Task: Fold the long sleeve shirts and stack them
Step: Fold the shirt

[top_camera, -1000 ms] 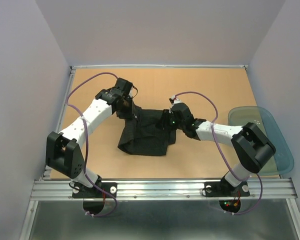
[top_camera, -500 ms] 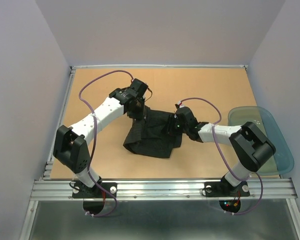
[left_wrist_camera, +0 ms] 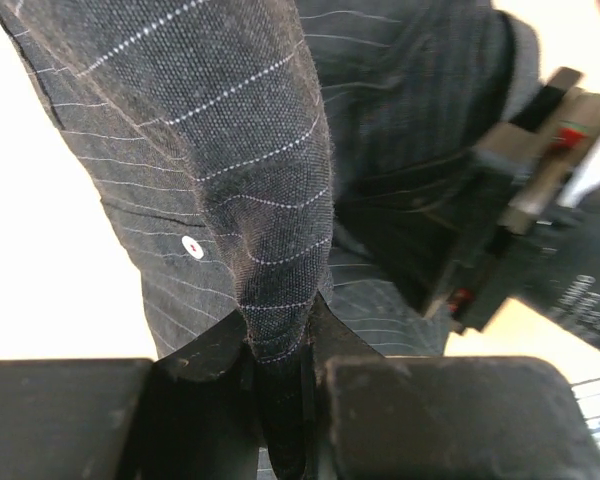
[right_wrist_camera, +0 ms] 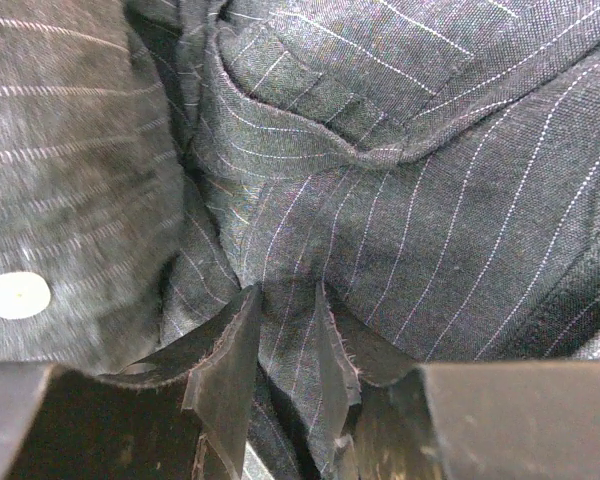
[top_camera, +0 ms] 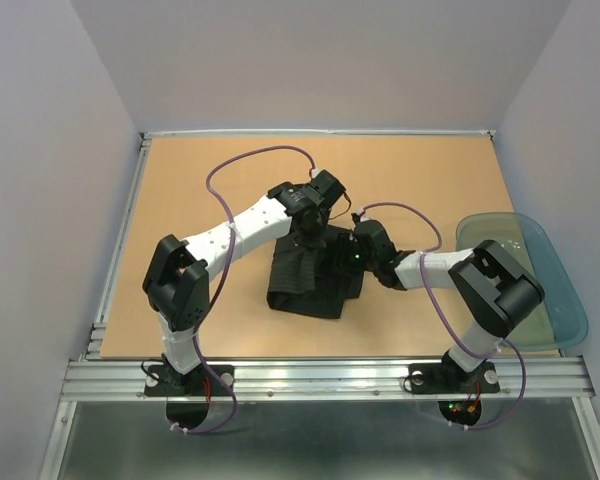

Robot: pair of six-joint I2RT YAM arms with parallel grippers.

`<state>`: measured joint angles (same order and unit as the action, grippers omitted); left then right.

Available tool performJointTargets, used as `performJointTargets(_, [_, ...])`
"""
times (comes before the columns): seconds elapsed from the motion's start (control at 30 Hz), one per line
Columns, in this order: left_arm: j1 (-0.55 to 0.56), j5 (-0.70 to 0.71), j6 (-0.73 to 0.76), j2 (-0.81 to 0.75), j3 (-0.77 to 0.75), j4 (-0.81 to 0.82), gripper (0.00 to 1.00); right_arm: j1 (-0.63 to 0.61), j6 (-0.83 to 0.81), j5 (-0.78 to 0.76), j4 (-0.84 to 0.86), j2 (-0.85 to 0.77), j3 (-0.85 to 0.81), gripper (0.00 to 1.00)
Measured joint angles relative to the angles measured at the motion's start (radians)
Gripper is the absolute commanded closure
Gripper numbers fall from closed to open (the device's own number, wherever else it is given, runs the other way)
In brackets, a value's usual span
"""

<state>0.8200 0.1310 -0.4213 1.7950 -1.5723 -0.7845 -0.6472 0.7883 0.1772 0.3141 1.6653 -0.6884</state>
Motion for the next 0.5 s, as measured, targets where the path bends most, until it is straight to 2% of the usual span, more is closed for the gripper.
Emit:
performJointTargets(0.3, [0.072,0.003,-0.025,0.050,-0.021,0.001,0.84,0.013,0.014,0.003,0.034,0.002,0.017,0.65])
performJointTargets(0.5, [0.101,0.003,-0.029,0.122,-0.031,0.006,0.85,0.014,0.009,-0.008,0.021,-0.012,0.019,0.60])
